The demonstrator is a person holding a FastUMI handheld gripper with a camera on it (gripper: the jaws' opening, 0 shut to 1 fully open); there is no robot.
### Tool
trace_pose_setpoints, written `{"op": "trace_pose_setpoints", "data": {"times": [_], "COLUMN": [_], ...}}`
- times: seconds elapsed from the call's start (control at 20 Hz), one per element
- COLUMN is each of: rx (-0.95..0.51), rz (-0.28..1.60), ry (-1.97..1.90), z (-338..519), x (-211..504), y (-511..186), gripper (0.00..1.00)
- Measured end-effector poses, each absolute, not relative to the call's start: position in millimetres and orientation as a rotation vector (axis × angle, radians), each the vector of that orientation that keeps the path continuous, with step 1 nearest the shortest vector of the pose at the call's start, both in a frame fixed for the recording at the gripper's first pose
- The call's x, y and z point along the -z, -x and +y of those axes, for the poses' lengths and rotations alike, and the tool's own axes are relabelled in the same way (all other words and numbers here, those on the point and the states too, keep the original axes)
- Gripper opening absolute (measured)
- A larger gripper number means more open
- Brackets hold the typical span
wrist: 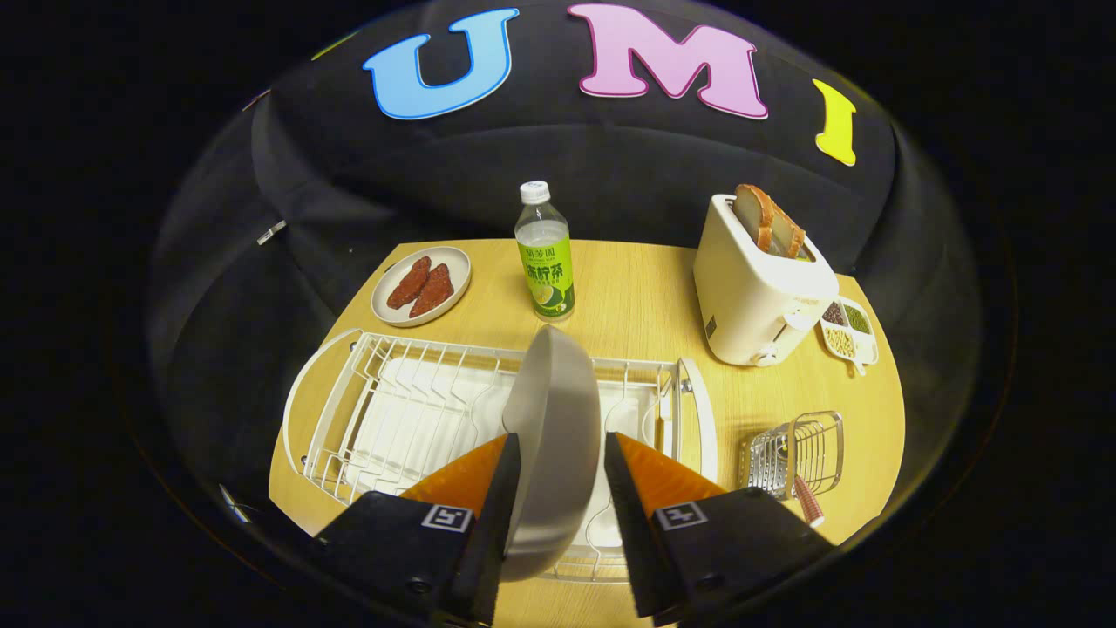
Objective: Take the plate from the dish rack, then take the spoon from the basket and place it into the plate.
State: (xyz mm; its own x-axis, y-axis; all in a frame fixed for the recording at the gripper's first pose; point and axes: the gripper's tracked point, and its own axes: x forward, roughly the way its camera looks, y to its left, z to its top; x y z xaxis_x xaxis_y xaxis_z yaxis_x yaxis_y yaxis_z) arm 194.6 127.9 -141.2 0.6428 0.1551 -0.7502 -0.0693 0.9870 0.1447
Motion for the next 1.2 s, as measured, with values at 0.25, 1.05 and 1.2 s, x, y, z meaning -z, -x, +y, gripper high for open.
{"op": "trace_pose_setpoints", "data": {"times": [0.25,1.05,1.2], "rx": [-0.057,-0.030,-0.025], "rz": [0.950,0.892,0.881], "ry": [-0.149,-0.002,0.020], "z": [128.7,120.8,107.8], "x": [145.8,107.0,105.4], "y": [-189.5,-199.3,-197.1], "gripper": [0.40,0.32,0.30]}}
